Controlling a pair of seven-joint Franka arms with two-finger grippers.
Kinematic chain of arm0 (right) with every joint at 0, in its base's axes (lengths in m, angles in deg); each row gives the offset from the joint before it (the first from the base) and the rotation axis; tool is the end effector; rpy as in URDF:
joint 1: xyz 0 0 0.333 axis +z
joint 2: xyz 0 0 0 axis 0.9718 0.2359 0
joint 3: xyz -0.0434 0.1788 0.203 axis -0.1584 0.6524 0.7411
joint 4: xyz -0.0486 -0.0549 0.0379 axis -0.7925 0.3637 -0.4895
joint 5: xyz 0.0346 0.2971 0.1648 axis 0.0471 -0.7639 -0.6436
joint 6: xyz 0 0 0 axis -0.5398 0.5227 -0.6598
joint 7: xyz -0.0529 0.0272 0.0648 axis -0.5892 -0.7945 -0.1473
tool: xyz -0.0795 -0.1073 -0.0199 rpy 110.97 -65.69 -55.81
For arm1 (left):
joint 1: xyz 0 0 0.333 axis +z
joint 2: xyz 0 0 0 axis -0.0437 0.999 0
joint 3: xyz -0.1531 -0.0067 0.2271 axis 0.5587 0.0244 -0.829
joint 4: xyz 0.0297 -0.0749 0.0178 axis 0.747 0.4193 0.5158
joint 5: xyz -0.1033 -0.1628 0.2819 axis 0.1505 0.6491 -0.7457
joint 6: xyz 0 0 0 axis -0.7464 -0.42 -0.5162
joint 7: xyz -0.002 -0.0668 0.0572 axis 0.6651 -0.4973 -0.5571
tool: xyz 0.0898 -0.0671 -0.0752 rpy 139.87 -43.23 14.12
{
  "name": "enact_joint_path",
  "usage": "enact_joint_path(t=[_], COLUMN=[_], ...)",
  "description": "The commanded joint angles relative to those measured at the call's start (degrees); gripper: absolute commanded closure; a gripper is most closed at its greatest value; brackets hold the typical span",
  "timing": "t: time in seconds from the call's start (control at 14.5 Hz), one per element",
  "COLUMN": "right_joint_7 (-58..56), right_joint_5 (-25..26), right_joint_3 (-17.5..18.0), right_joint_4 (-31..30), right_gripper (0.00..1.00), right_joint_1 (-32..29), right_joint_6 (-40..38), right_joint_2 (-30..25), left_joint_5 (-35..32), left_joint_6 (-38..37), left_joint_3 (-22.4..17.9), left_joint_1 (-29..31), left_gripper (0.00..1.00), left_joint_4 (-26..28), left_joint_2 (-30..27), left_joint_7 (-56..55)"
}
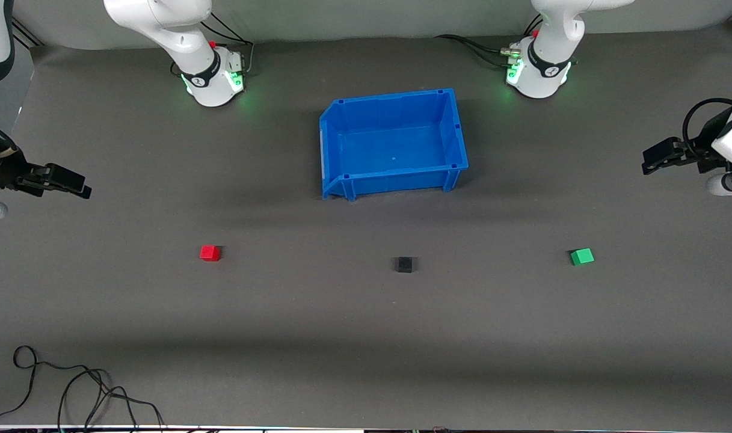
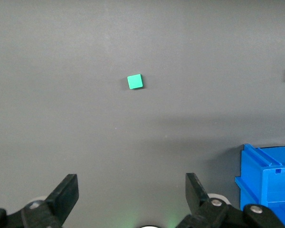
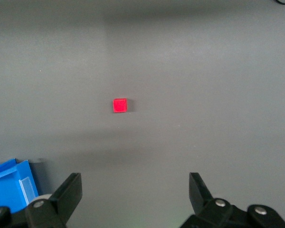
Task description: Attach green and red cubes to black cube
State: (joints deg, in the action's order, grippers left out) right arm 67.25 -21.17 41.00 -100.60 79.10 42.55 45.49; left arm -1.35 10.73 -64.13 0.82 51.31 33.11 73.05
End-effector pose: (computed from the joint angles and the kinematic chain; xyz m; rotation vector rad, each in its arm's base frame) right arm 0.5137 -0.0230 0.5256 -3.1181 0.1538 0.0841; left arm 0.4912 0.0046 0.5223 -3.1136 0.0013 0.1334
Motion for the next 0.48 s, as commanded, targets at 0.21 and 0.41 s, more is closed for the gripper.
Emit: enact_joint_path(t=[0.21,0.41], right_joint_7=[-0.3,-0.3], right_joint_5=[-1.1,-1.1], right_joint_3=[-0.9,-0.8], right_joint_4=[-0.6,-0.4], right_gripper=[0.00,0.00], right_joint_1=[0.9,0.9], right_joint_6=[0.6,0.7], right_joint_2=[-1.0,-0.8], left_joint_5=[-0.2,-0.1], left_joint_6=[-0.3,0.3], left_joint_3=[-0.2,-0.2], left_joint_1=[-0.5,-0.4], left_gripper=[0.00,0.00], left_joint_4=[0.3,0.7], left_joint_2=[-0.5,-0.3], left_joint_7=[0.9,0.1])
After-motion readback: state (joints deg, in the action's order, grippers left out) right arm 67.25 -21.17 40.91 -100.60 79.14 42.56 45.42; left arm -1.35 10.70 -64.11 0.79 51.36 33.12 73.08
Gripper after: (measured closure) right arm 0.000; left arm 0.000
